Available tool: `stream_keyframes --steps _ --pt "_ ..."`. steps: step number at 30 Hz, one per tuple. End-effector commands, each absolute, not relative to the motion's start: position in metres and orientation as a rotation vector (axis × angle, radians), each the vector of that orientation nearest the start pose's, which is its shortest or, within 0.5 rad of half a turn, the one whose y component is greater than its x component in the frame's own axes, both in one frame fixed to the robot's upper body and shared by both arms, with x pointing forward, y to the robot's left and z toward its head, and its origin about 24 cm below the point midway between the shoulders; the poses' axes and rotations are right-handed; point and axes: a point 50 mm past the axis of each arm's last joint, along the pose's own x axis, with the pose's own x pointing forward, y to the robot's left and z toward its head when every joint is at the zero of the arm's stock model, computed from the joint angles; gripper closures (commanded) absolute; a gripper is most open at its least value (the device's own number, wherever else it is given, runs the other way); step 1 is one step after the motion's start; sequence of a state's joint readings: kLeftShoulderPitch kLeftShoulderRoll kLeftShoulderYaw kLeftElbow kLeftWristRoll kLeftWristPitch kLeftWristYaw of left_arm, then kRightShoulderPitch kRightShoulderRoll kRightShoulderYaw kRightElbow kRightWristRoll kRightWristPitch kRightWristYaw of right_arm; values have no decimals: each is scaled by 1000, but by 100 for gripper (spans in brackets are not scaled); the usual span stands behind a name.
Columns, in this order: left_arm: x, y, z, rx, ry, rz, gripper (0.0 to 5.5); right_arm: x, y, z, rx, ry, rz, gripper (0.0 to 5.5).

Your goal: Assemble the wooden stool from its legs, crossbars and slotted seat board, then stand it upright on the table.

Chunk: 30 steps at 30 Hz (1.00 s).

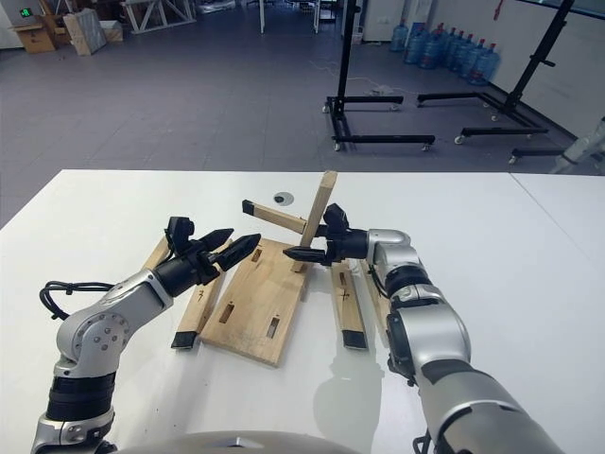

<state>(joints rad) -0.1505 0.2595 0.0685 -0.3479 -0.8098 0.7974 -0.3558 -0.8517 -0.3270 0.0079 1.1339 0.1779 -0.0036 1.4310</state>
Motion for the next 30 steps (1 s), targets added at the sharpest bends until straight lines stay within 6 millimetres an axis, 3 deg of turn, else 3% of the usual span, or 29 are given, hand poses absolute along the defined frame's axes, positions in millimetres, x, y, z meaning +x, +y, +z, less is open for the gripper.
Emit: stream_keyframes --steps 1,3,5,8,10,12,19,30 --pt "251 142 118 -433 216 -725 10 338 -211 90 -1 292 1266 55" --pt "251 148 126 -412 194 -711 10 324 -249 108 11 243 1182 55" --pt "247 159 134 -404 167 -674 10 304 -266 127 34 196 1076 55" --pt "211 200 144 -409 83 -416 10 268 -256 152 -29 147 754 55" --pt "183 215 141 -477 35 -200 10 244 -232 135 -45 276 544 55" --pt "174 221 132 -540 37 -81 10 226 -217 113 -102 427 453 55" --pt "168 234 125 -587 37 84 10 212 -227 93 -151 629 185 55" --pt "175 233 121 -585 63 92 10 202 -218 59 -130 743 105 55"
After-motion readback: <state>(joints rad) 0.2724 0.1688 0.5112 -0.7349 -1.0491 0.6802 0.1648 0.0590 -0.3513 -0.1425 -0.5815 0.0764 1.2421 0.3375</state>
